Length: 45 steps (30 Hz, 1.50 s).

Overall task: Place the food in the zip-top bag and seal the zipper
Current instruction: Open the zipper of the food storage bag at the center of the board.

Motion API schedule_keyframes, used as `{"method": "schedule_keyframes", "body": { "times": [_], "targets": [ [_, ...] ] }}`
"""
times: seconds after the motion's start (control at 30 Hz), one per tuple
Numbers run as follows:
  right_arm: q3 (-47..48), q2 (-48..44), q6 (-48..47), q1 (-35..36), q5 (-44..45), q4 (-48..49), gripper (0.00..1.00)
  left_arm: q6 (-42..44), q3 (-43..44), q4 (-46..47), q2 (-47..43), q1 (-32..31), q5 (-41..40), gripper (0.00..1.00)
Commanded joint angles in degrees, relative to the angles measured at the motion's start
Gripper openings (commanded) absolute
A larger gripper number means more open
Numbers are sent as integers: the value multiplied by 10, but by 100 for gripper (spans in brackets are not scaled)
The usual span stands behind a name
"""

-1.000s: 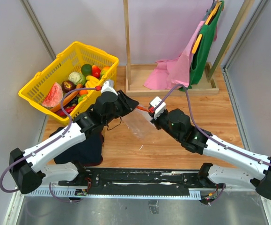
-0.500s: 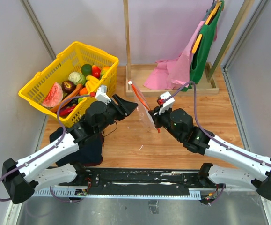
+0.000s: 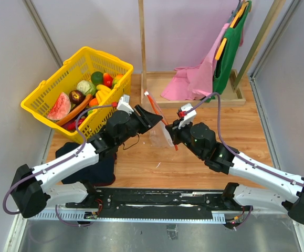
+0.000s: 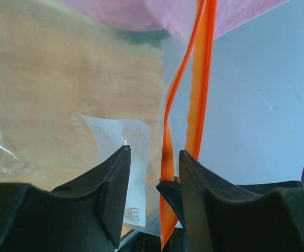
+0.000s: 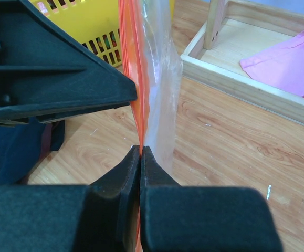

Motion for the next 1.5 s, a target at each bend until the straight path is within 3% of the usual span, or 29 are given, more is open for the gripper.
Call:
{"method": "schedule_keyframes", "body": {
  "times": [0.0,0.43,0.6,0.77,0.83,1.17,1.47],
  "targets": [
    [-5,-1,15,8,-5,26,1,-8,21,29,14,-5,12,43],
    [-8,14,19,8,-18,36,1,-23,29,39,40,-5,49,18],
    [-7,5,16,8,-1,28,2,-17,27,29,34,-5,42,1],
    [2,-7,15,8,18,13,26,-1,38,-1,30,-5,32,0],
    [12,-5,11,8,32,0,30,6,46,-20,32,-5,30,0],
    [28,-6,21,7,107,-32,37,33,63,-62,21,-5,13,0],
    [46,3,-2,7,121,-53,42,49,78,-84,26,-7,12,0]
  ]
}}
